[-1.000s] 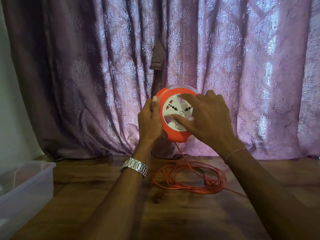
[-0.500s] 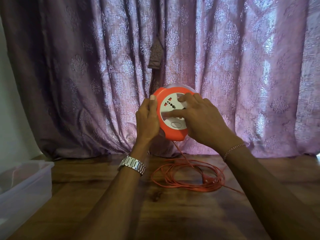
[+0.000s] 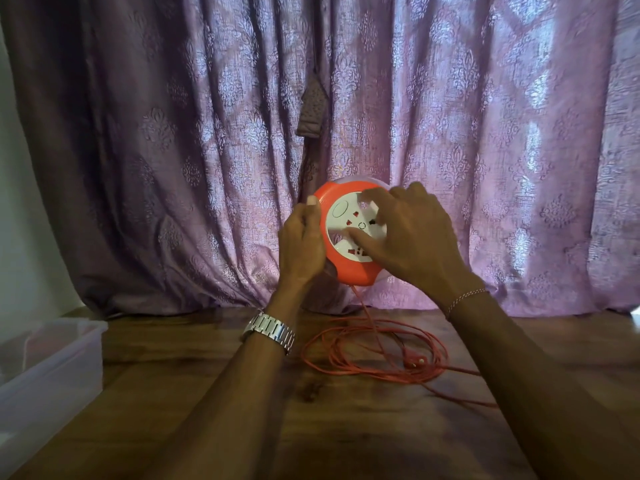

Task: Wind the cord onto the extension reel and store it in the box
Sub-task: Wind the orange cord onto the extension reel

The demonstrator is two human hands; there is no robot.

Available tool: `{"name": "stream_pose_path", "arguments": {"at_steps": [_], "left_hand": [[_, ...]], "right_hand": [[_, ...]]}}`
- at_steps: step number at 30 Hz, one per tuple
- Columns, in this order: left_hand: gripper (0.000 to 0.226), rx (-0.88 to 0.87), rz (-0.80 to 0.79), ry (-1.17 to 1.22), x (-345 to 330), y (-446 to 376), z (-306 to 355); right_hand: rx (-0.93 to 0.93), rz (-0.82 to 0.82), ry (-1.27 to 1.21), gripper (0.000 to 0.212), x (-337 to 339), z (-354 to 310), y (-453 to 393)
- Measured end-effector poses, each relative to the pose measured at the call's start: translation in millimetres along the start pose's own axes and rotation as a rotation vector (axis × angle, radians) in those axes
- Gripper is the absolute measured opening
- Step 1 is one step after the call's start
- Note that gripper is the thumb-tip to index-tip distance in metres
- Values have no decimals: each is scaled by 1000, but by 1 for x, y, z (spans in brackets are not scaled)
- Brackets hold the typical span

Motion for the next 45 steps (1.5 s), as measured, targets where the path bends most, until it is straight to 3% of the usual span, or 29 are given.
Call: {"name": "stream_pose_path", "arguments": {"at_steps": [3, 8, 19, 27, 34, 38, 42, 45], "left_hand": [[77, 9, 12, 1, 2, -3, -8], [78, 22, 0, 11, 3, -3, -9], [75, -27, -36, -18, 1, -2, -3], [48, -29, -43, -58, 1, -2, 1], [50, -29, -50, -56, 1, -2, -3], [51, -24, -22, -34, 5, -4, -5], [60, -20, -20, 9, 5, -3, -6], [68, -38, -13, 20, 5, -3, -5]], "right_hand": [[209, -128, -76, 34, 0, -1, -1], [245, -383, 67, 67, 0, -6, 5], [117, -241, 76, 57, 3, -9, 8], [-150, -71, -39, 68, 0, -1, 7], [46, 51, 55, 63, -1, -2, 2], [278, -115, -66, 21, 0, -4, 1], [315, -301, 32, 52, -1, -9, 6], [298, -335, 84, 58, 2, -13, 9]]}}
Point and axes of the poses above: each hand's wrist, its own y-axis away from the middle knuckle, its own x-axis out of the back of the hand, z = x × y, the point moved 4 cm from there along -y, towards the middle knuckle, and after that the axes turned 14 degrees about -x, right-handed, at the moved point
